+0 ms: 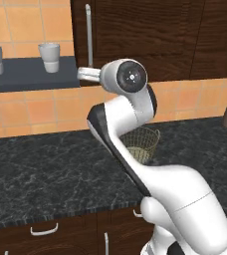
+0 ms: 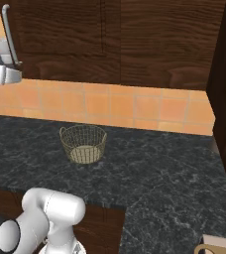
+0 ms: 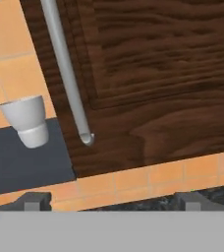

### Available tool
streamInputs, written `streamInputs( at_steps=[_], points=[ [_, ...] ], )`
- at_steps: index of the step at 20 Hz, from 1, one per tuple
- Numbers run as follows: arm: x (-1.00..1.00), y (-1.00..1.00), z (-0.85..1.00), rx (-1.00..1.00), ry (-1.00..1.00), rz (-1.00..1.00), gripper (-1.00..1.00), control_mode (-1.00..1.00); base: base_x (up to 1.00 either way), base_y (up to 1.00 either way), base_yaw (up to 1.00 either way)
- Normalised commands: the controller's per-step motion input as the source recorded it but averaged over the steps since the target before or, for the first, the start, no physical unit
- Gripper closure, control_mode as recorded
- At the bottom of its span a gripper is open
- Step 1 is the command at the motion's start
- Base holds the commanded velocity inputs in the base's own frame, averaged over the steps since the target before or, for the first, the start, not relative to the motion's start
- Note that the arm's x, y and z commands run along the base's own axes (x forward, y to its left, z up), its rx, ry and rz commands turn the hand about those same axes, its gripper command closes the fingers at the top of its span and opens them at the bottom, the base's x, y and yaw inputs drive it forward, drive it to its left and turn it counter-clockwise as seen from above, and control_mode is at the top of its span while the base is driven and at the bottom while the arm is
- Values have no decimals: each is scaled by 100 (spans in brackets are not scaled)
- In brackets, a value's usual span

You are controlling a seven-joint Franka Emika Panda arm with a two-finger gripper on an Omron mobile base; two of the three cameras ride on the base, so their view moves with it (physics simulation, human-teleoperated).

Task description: Open the cabinet, pick up the bread from the cabinet and place it in the basket. Then move the basket to the dining counter.

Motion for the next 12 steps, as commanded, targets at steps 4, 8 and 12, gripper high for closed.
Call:
streamInputs(
  at_steps=[4, 8, 12],
  points=[
    [10, 44, 65, 0, 3, -3, -100, -100, 0, 0, 0],
    [35, 6, 59, 0, 11, -1, -100, -100, 0, 0, 0],
    [40, -1, 49, 0, 13, -4, -100, -100, 0, 0, 0]
  ],
)
